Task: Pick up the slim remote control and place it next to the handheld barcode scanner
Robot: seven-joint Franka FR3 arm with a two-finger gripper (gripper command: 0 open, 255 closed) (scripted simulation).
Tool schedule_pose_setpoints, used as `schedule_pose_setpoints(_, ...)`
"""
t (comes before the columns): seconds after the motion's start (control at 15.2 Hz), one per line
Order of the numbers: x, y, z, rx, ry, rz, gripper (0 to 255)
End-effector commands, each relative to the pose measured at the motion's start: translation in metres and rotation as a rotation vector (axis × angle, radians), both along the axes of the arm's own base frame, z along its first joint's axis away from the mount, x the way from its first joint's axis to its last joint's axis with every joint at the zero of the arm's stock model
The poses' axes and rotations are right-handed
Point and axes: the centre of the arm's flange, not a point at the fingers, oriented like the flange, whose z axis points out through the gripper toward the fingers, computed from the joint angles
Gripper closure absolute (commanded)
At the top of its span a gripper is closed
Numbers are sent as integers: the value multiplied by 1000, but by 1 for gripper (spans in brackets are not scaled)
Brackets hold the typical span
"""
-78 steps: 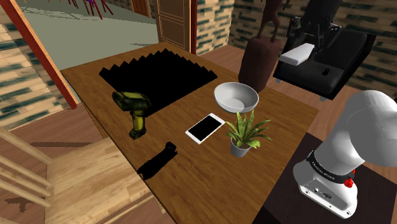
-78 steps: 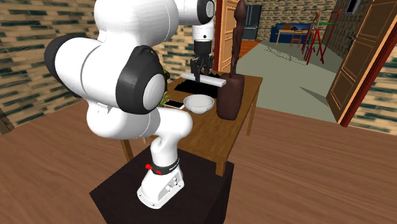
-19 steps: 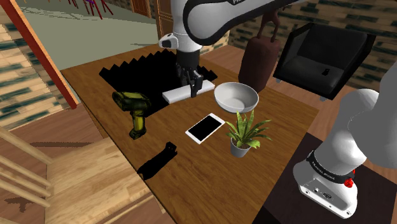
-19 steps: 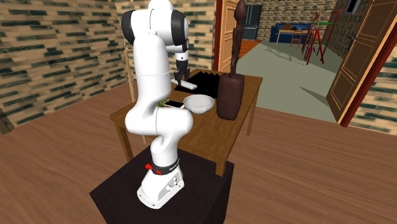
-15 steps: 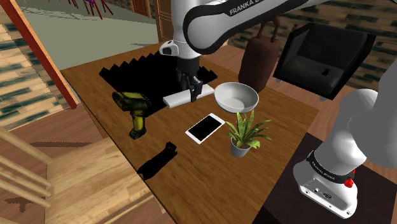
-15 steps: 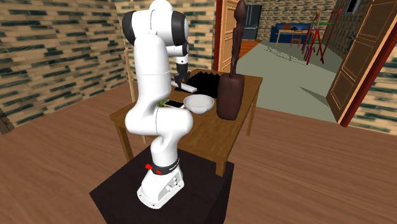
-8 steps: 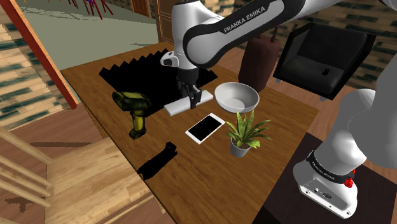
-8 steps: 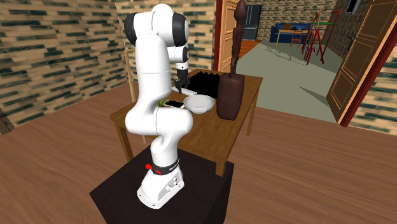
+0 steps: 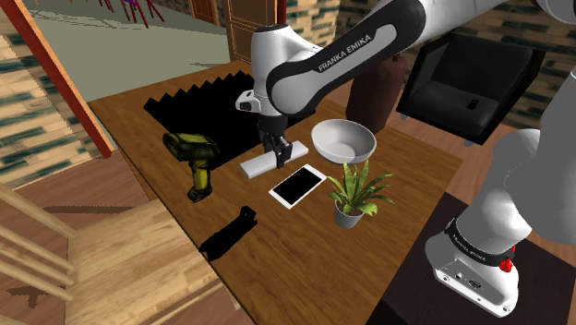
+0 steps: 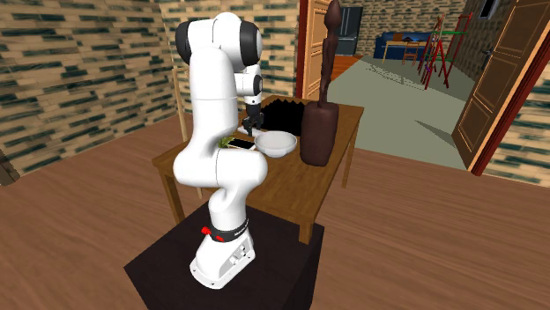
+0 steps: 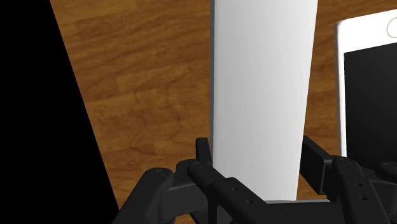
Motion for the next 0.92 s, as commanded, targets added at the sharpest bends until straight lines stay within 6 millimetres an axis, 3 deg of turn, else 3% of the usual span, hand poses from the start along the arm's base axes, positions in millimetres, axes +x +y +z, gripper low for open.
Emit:
schedule_pose_setpoints(0.0, 0, 0, -3, 1, -1, 0, 255)
schedule_pose_setpoints(0.4, 0, 0, -3, 1, -1, 0, 255)
schedule_pose_setpoints(0.46, -1, 0, -3, 1, -1, 0, 0)
schedule_pose_setpoints(0.79, -1, 0, -3, 1, -1, 0, 0)
schedule_pose_setpoints(0.86, 0, 0, 10, 1, -1, 0, 0)
